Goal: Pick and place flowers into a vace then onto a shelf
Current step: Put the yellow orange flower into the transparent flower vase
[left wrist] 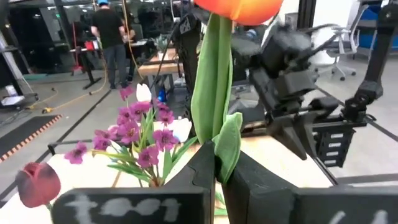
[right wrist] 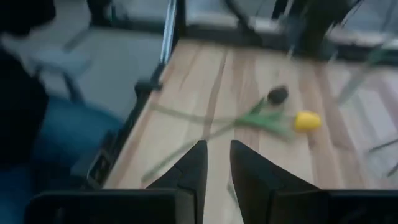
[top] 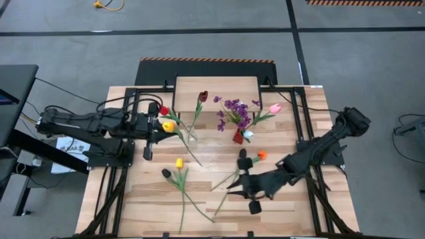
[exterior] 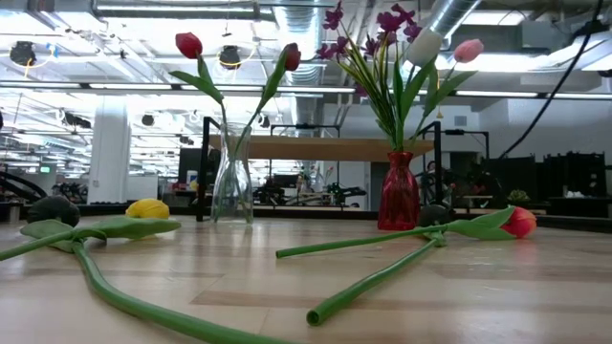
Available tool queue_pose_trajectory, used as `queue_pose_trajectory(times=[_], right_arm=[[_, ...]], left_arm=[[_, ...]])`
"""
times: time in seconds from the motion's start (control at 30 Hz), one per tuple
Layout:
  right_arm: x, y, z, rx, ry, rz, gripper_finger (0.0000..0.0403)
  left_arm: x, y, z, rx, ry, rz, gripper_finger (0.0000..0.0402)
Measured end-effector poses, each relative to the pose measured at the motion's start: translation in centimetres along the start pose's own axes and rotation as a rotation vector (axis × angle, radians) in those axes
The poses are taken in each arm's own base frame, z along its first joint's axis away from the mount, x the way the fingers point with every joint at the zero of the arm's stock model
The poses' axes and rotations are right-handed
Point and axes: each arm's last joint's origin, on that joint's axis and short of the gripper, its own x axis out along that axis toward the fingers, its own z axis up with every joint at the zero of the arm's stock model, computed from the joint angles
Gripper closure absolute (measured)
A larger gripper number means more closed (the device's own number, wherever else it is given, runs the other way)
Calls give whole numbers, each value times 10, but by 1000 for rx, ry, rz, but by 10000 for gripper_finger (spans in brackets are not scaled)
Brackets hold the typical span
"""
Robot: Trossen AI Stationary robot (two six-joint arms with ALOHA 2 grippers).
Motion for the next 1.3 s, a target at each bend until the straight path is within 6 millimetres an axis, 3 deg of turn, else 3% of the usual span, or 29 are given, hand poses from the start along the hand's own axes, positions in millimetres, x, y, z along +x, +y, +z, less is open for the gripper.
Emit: queue_pose_trajectory(times=[0.17, 0.3, 0.63, 0.87, 1.3], right_arm=[[0, 11, -32, -46, -195, -72, 340], [0, 9, -56, -40, -229, -80, 340], [-5, 4, -89, -10, -286, -66, 340], [-5, 3, -95, 14, -285, -56, 340], [-6, 3, -93, 22, -297, -55, 340]], left_arm=[[-6, 4, 14, 9, 59, 63, 401], [-6, 8, 22, 18, 81, 137, 401], [21, 35, 7, 51, 196, 354, 401], [18, 53, 13, 33, 259, 420, 401], [6, 53, 33, -20, 267, 390, 401]])
